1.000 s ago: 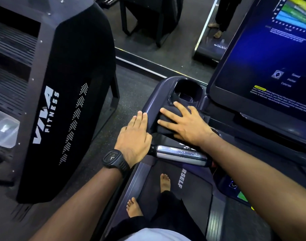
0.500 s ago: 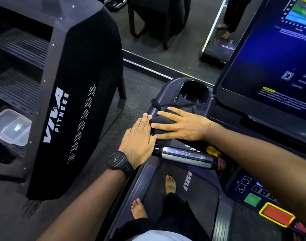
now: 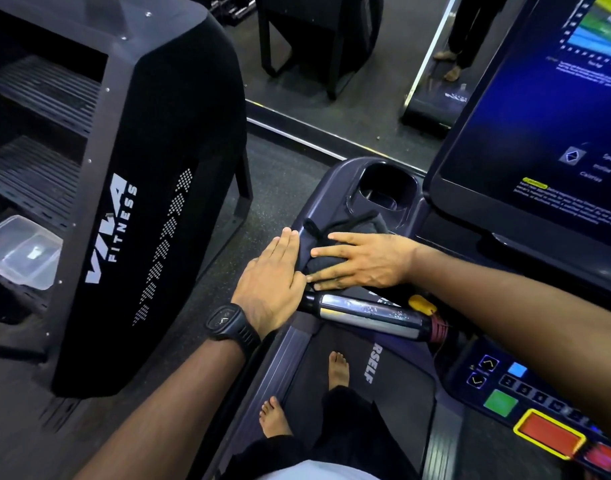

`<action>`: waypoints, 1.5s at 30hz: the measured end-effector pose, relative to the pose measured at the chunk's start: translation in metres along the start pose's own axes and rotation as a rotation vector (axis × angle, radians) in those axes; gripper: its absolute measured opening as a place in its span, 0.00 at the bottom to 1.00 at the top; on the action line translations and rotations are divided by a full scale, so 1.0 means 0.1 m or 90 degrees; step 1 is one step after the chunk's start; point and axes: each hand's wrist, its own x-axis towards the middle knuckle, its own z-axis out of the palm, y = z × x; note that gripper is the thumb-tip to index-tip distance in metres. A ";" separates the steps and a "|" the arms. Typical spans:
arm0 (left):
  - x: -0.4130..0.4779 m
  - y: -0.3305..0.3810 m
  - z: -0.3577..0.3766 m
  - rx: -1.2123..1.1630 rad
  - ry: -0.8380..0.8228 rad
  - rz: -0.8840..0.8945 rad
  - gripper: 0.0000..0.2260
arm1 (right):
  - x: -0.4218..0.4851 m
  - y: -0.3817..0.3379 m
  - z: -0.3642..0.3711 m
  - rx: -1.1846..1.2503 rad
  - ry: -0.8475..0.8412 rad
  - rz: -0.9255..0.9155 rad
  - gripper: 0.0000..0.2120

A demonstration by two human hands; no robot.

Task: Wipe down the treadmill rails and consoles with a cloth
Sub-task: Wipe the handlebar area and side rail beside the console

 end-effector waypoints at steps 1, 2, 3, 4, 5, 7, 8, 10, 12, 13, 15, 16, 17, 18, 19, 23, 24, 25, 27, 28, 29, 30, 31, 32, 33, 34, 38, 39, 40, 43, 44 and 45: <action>0.00 0.00 -0.01 0.002 -0.002 -0.002 0.33 | -0.01 -0.01 0.01 0.001 -0.008 0.017 0.31; -0.01 0.00 -0.02 0.004 -0.003 -0.003 0.33 | -0.04 -0.01 0.03 0.003 -0.018 0.038 0.30; -0.01 0.00 -0.02 0.005 -0.006 -0.003 0.33 | -0.09 -0.02 0.04 0.007 -0.028 0.062 0.30; -0.01 0.00 -0.03 0.007 -0.008 0.000 0.33 | -0.14 -0.03 0.03 0.015 -0.036 0.087 0.30; -0.01 0.00 -0.02 0.008 -0.008 0.001 0.32 | -0.18 -0.03 0.02 0.025 -0.041 0.108 0.29; -0.02 0.01 -0.01 0.009 -0.005 0.000 0.32 | -0.18 -0.02 -0.03 0.044 -0.046 0.117 0.29; -0.02 0.01 -0.01 0.009 -0.005 -0.001 0.32 | -0.15 0.01 -0.05 0.051 -0.045 0.107 0.29; -0.02 0.01 -0.01 0.012 -0.005 -0.002 0.32 | -0.10 0.05 -0.08 0.061 -0.047 0.101 0.30; -0.01 0.02 -0.02 0.015 -0.004 0.000 0.34 | -0.11 0.04 -0.10 0.063 -0.058 0.166 0.31; -0.01 0.02 -0.02 0.017 -0.004 -0.001 0.35 | -0.14 0.00 -0.12 0.068 -0.070 0.220 0.33; -0.01 0.03 -0.02 0.023 -0.004 -0.001 0.34 | -0.19 -0.09 -0.17 0.090 -0.113 0.301 0.36; -0.01 0.04 -0.03 0.026 -0.004 -0.002 0.33 | -0.21 -0.13 -0.19 0.096 -0.137 0.315 0.37; -0.01 0.04 -0.03 0.028 -0.004 -0.002 0.32 | -0.22 -0.15 -0.20 0.095 -0.159 0.320 0.36; -0.02 0.05 -0.03 0.033 -0.001 0.000 0.32 | -0.24 -0.17 -0.21 0.089 -0.178 0.327 0.34; -0.02 0.05 -0.03 0.039 0.001 0.002 0.32 | -0.25 -0.18 -0.23 0.084 -0.192 0.336 0.33; -0.03 0.06 -0.04 0.050 0.001 0.009 0.31 | -0.19 -0.24 -0.29 0.099 -0.222 0.403 0.34; -0.03 0.06 -0.05 0.055 -0.001 0.013 0.31 | -0.13 -0.21 -0.31 0.115 -0.222 0.448 0.35; -0.02 0.06 -0.06 0.059 -0.002 0.018 0.32 | -0.06 -0.17 -0.34 0.135 -0.221 0.498 0.36; 0.03 0.07 -0.08 0.062 -0.009 0.023 0.32 | 0.04 -0.18 -0.37 0.167 -0.232 0.563 0.38; 0.05 0.08 -0.09 0.065 -0.013 0.026 0.32 | 0.04 -0.25 -0.36 0.174 -0.235 0.580 0.39; 0.07 0.08 -0.09 0.071 -0.015 0.029 0.32 | 0.00 -0.33 -0.34 0.172 -0.232 0.587 0.40; 0.09 0.09 -0.09 0.076 -0.016 0.031 0.32 | -0.07 -0.40 -0.31 0.163 -0.219 0.583 0.40; 0.10 0.09 -0.10 0.080 -0.019 0.033 0.32 | -0.14 -0.41 -0.31 0.162 -0.208 0.563 0.41; 0.11 0.09 -0.10 0.083 -0.021 0.034 0.33 | -0.21 -0.36 -0.33 0.168 -0.202 0.525 0.41; 0.12 0.08 -0.09 0.086 -0.022 0.036 0.34 | -0.26 -0.28 -0.36 0.177 -0.206 0.477 0.40; 0.13 0.07 -0.09 0.089 -0.020 0.040 0.35 | -0.31 -0.18 -0.38 0.188 -0.222 0.430 0.39; 0.12 0.06 -0.08 0.087 -0.015 0.045 0.35 | -0.61 -0.06 -0.49 0.209 -0.255 0.276 0.32; 0.11 0.05 -0.08 0.084 -0.016 0.044 0.35 | -0.71 -0.12 -0.48 0.202 -0.235 0.251 0.30; 0.10 0.06 -0.08 0.080 -0.016 0.045 0.35 | -0.80 -0.18 -0.45 0.189 -0.212 0.241 0.29; 0.12 0.06 -0.09 0.076 -0.015 0.049 0.34 | -0.83 -0.20 -0.40 0.174 -0.232 0.257 0.34; 0.12 0.05 -0.09 0.076 -0.016 0.050 0.33 | -0.75 -0.20 -0.39 0.163 -0.242 0.285 0.36; 0.12 0.06 -0.09 0.077 -0.016 0.052 0.32 | -0.66 -0.22 -0.39 0.154 -0.245 0.331 0.37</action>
